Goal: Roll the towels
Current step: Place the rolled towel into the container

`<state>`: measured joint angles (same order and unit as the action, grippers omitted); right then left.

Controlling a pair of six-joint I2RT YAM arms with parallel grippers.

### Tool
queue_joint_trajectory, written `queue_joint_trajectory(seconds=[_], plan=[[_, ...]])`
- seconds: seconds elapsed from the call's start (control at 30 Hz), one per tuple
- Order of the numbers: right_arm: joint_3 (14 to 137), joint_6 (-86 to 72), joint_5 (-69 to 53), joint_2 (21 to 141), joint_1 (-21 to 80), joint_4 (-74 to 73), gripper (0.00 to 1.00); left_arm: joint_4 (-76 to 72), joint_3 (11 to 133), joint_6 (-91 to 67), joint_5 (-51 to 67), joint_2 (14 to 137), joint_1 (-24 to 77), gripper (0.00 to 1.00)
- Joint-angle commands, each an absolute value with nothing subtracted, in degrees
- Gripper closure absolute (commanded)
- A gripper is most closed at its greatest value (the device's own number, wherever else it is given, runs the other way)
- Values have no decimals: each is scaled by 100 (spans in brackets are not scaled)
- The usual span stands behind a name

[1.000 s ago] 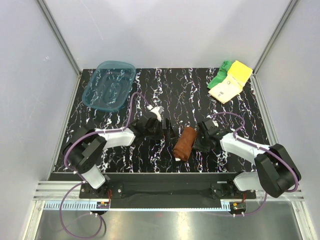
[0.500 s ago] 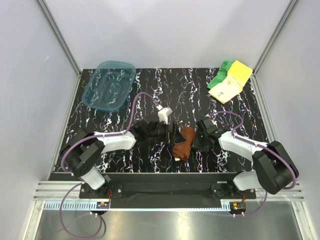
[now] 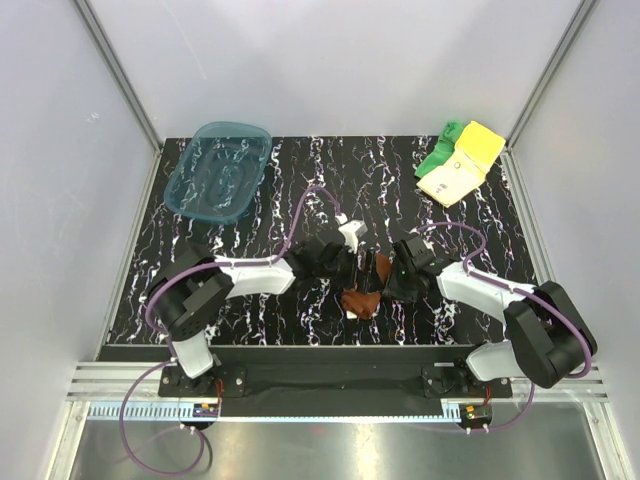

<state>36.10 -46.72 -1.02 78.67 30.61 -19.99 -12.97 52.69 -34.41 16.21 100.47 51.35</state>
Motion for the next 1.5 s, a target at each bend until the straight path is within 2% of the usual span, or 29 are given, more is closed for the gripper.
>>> queue_joint_trajectory(seconds=[0.0,0.17,0.23,0.33,0.37,0.4,0.43,0.53,0.63,0.7,0.77,0.8,0.9,1.03,1.2,1.3,1.37,1.47], plan=[[3788,-4649,-97,7840,3050,-1872,66,-1274,5467,-3287,1476,10204,5203,7],[3771,-4658,-97,7866,3050,-1863,66,-1073,5686,-3226,1442,10450,5308,16],[3762,-4658,-105,7857,3041,-1846,66,-1020,5678,-3199,1459,10485,5309,24],[3753,-4658,-88,7831,3050,-1855,66,-1055,5660,-3173,1546,10529,5317,40],[3753,-4658,-79,7814,3050,-1863,66,-1063,5651,-3173,1599,10538,5317,60],[3753,-4667,-79,7805,3050,-1863,66,-1081,5643,-3190,1600,10564,5317,70],[3753,-4658,-62,7770,3050,-1881,66,-1072,5643,-3199,1591,10564,5317,75],[3866,-4606,-62,7577,3041,-2099,64,-1081,5599,-3217,1582,10521,5317,77],[4217,-4474,-35,7104,3041,-2712,57,-932,5607,-3199,1521,10328,5247,79],[4446,-4412,193,6752,3050,-3074,40,-809,5581,-3217,1547,10135,5046,80],[4780,-4254,264,6224,3041,-3462,33,-695,5537,-3234,1608,9715,4722,81],[4886,-4210,255,6066,3041,-3532,25,-442,5555,-3182,1556,9547,4615,81],[5281,-4114,106,5783,3050,-3630,19,330,5703,-2902,1179,8686,4193,80],[5676,-3964,-280,6343,3032,-3437,19,1413,6195,-2584,406,7709,3631,76],[5485,-4183,-782,6645,3050,-2884,21,2013,6881,-3099,281,7628,2059,76],[5160,-4377,-949,6548,3059,-2611,21,1243,6935,-3863,754,7813,1276,76],[4993,-4403,-1002,6425,3059,-2628,21,78,6960,-4243,1603,8190,846,76],[4843,-4333,-941,6197,3059,-2838,21,-789,7642,-4851,1977,9031,563,76]])
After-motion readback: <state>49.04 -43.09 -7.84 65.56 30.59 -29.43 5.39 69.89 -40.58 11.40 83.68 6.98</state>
